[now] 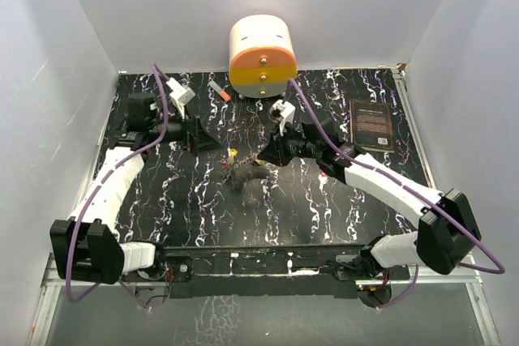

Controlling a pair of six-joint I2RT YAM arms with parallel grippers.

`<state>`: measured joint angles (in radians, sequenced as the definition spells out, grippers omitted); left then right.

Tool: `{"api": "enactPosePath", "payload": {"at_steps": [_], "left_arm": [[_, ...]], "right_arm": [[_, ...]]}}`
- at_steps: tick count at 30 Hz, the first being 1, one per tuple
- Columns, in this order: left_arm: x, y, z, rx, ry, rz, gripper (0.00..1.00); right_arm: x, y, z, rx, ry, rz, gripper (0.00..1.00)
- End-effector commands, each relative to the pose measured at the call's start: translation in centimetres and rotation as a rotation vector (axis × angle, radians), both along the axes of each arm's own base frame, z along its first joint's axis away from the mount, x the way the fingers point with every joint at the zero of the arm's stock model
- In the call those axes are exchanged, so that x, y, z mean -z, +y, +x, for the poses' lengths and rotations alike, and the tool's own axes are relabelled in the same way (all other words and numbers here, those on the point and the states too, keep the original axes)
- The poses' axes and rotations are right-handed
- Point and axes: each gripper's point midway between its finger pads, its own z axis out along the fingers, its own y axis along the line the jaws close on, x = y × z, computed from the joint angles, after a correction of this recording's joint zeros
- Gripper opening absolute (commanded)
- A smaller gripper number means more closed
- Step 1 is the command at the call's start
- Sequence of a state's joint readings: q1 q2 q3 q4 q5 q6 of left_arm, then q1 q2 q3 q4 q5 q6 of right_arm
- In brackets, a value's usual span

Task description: Put the keys on the keyring

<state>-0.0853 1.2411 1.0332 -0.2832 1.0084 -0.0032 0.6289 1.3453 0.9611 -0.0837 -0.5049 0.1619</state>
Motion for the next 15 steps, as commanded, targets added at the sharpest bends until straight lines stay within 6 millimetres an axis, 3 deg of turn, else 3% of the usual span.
{"api": "enactPosePath", "payload": {"at_steps": [1,6,15], "left_arm": [[-0.5,-2.6,-0.9,0.102,-0.009,-0.015,0.90],[-0.7,-4.4,-1.7,0.183,-0.015,-0.034,0.89],[-1.7,-6.5,-5.4,0.374,-0.039,-0.086,0.87]], "right_arm": [[-5.0,0.7,0.0,0.065,-0.082,0.135,0.08],[-6.7,1.2,-0.3,0.113,-0.077,0.191,0.08],[-9.1,2.0,-0.1,0.145,-0.070,0.239,0.08]]}}
